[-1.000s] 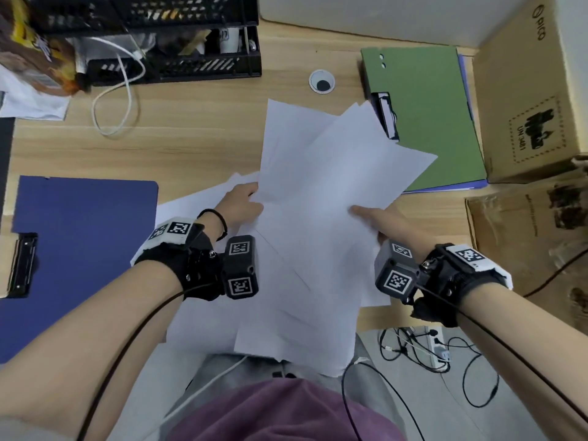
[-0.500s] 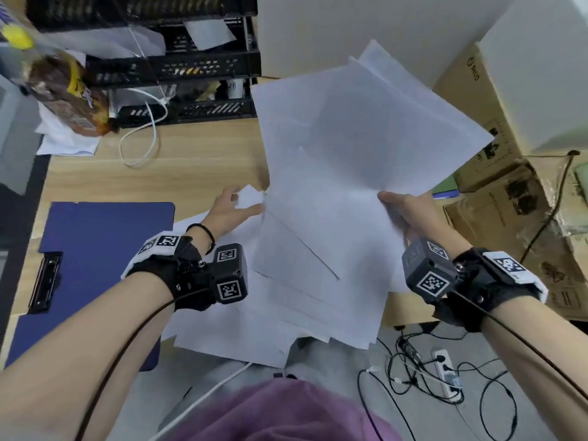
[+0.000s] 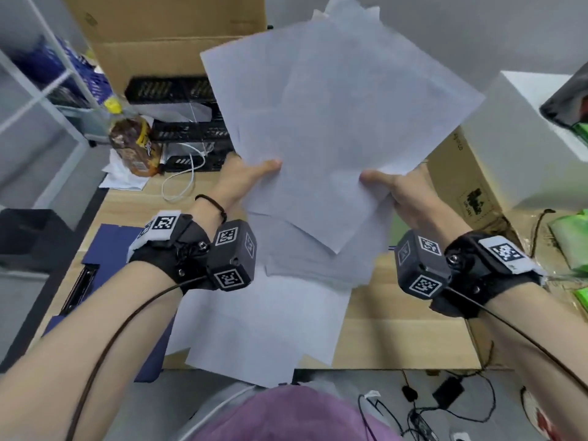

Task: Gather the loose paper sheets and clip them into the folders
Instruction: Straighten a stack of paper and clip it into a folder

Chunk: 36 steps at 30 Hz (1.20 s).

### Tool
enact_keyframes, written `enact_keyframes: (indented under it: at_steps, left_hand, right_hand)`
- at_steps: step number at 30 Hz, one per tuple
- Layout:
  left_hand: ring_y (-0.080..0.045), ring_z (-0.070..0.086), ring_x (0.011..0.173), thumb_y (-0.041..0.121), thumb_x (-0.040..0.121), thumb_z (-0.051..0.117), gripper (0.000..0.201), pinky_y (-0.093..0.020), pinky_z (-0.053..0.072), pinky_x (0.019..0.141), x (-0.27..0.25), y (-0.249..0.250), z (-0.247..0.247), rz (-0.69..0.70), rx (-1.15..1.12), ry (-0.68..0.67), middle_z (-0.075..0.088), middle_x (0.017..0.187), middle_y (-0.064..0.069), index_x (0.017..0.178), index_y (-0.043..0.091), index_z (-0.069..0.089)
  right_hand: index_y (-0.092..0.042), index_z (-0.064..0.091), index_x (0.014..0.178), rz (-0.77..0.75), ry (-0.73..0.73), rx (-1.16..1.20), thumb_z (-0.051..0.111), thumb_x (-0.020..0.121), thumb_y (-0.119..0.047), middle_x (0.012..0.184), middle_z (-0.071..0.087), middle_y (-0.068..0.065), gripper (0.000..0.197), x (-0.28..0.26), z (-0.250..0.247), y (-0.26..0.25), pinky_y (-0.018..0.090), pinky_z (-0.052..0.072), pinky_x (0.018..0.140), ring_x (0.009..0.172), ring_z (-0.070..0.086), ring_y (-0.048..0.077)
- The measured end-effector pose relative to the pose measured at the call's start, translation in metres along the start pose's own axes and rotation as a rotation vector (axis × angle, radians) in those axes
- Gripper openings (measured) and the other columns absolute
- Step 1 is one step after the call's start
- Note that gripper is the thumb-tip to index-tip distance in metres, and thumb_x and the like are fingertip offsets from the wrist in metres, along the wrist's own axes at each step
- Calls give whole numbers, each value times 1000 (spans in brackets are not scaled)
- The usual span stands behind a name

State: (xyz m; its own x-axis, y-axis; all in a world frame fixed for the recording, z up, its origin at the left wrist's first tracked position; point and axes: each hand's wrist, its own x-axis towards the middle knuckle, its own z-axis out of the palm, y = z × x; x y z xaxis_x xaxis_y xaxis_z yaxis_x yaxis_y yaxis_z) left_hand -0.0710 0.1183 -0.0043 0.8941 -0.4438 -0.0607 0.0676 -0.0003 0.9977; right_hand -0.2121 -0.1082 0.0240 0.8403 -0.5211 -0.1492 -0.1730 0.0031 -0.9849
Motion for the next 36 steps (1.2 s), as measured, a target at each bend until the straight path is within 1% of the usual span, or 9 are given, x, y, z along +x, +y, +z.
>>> enact_keyframes:
  at_steps: [3, 8, 12, 19, 21, 25, 30, 33, 36]
  left_hand:
    - [-13, 67, 101, 2, 77, 75, 34, -24, 53, 85, -5, 34, -4, 146, -33, 47, 68, 113, -5, 105, 16, 64]
    - [-13, 67, 102, 2, 75, 77, 43, -24, 52, 91, -19, 21, -17, 107, 86, 15, 68, 115, -7, 115, 9, 63]
    - [5, 66, 89, 3, 80, 73, 40, -17, 52, 87, -38, -24, -10, -25, 149, -55, 67, 109, 4, 113, 20, 60]
    - [2, 66, 85, 8, 79, 75, 33, -12, 51, 78, -27, -11, -10, 107, 182, 128, 68, 108, -1, 110, 15, 65]
    - [-7, 66, 90, 7, 77, 77, 33, -16, 52, 83, -23, 4, -18, 138, 155, 157, 68, 110, -3, 108, 12, 65]
    - [-17, 66, 106, 10, 69, 83, 51, -29, 52, 92, -23, 6, -33, 60, 87, 63, 69, 116, -7, 117, 7, 65]
    - [-2, 66, 101, 8, 73, 78, 47, -19, 50, 84, -40, -30, -34, -101, 165, -146, 71, 108, 10, 114, 23, 62]
    - [5, 66, 91, 5, 80, 73, 37, -15, 50, 80, -43, -38, -30, -107, 191, -123, 72, 99, 16, 108, 27, 62]
    - [-7, 64, 105, 8, 80, 74, 43, -27, 49, 93, -35, -25, -26, -78, 215, -89, 68, 117, 3, 120, 19, 61]
  right_hand:
    - [-16, 66, 91, -77, -36, 69, 73, 80, 0, 82, 75, -10, 21, 3, 5, -26, 20, 54, 70, 76, 71, 6]
    - [-12, 63, 118, -111, -190, -16, 73, 79, 0, 121, 69, 7, 43, -1, 12, -5, 31, 53, 94, 110, 66, 20]
    - [-15, 60, 115, -16, -136, -93, 67, 78, 7, 108, 68, 0, 43, -9, 23, 43, 33, 49, 91, 106, 62, 20]
    - [-13, 67, 106, -84, -56, -10, 68, 78, 6, 109, 72, 7, 33, 1, 34, 14, 42, 52, 92, 98, 67, 23]
    - [-13, 66, 106, -104, -58, 97, 71, 80, 1, 113, 71, 9, 30, 6, 31, -4, 42, 53, 94, 105, 68, 27]
    - [-1, 64, 117, -96, -156, 83, 73, 81, -3, 117, 70, 14, 37, 9, 25, -2, 42, 53, 95, 104, 67, 26]
    - [-16, 54, 133, 107, -299, -62, 84, 59, -24, 122, 69, 1, 80, 1, 22, 61, 42, 48, 102, 114, 64, 21]
    - [-17, 66, 112, 106, -260, -94, 72, 61, -14, 118, 69, 9, 51, -5, 24, 77, 48, 47, 100, 116, 60, 33]
    - [-16, 62, 123, 53, -230, -58, 70, 63, -12, 119, 69, 4, 61, -1, 32, 61, 42, 51, 98, 115, 63, 25]
